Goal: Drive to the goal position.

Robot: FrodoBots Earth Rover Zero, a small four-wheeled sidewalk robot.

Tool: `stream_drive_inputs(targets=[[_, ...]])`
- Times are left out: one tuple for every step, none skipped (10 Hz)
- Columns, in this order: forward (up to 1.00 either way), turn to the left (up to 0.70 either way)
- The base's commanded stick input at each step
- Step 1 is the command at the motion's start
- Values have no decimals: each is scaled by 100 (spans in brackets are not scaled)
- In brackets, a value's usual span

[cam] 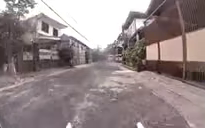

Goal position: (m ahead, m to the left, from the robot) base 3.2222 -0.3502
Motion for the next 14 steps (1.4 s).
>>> stream_drive_inputs(targets=[[98, 0], [97, 0], [95, 0], [95, 0], [95, 0], [95, 0], [95, 0], [95, 0], [95, 0], [95, 0], [95, 0], [94, 0], [94, 0], [93, 0]])
